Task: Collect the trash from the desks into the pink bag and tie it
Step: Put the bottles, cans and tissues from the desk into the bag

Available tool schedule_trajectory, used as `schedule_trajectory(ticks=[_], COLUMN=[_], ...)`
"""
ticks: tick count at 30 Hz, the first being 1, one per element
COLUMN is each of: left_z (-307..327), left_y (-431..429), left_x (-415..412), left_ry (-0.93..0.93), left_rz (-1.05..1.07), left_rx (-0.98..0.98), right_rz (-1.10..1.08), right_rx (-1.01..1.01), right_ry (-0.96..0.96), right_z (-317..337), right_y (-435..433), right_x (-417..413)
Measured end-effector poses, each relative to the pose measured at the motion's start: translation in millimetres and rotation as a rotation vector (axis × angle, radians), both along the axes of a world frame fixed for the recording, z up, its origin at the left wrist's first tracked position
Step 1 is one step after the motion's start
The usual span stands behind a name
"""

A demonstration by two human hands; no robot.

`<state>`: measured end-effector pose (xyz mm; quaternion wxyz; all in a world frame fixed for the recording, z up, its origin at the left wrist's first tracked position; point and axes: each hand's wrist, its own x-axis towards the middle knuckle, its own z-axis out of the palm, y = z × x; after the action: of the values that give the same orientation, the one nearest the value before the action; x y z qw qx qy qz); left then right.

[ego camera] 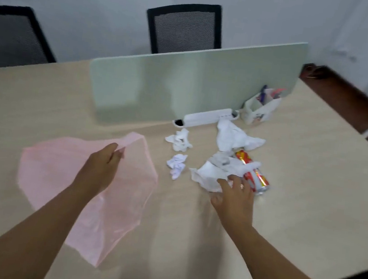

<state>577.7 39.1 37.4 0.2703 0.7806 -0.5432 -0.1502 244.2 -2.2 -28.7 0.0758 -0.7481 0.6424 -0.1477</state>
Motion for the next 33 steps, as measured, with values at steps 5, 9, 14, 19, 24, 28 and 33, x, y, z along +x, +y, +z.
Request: schedule_trajectory(ticks=[5,9,14,19,24,28,33], left_z=[-7.7,-8.7,0.7,14.3,29.1,42.5,54.6], left_y=[-21.1,-26.9,-34.8,-37.7,-15.9,7.8,34.5], left_x=[-23.7,-31.1,-33.3,-34.3,-23.2,-9.5,9.5], left_ry=[-0.041,-0.065,-0.059,-0.038,-0.036,-0.008,0.002], left_rz=[-0.045,-0.066,-0.073,-0.063,0.004,0.092,0.174], left_rx=[0.025,0.046,0.051,0.012,-0.002,-0.006,-0.038], right_rz=[-0.193,-0.238,-0.131,0.166,0.425,0.637,0.816], right_rx=[0.261,0.258,0.141,0.24,0.37,0.425,0.543], right_ry=[-0.085,-0.232,-0.257,-0.334,-0.381,-0.409,-0.562], right_z=[-16.3,-11.8,27.2,45.4,35.5,25.0,29.2], right_y=[8.2,9.1,-6.4,-7.2,9.2,17.0,35.7], right_x=[-40.6,-46.9,-54.3,-30.3,41.1,115.6,194.8])
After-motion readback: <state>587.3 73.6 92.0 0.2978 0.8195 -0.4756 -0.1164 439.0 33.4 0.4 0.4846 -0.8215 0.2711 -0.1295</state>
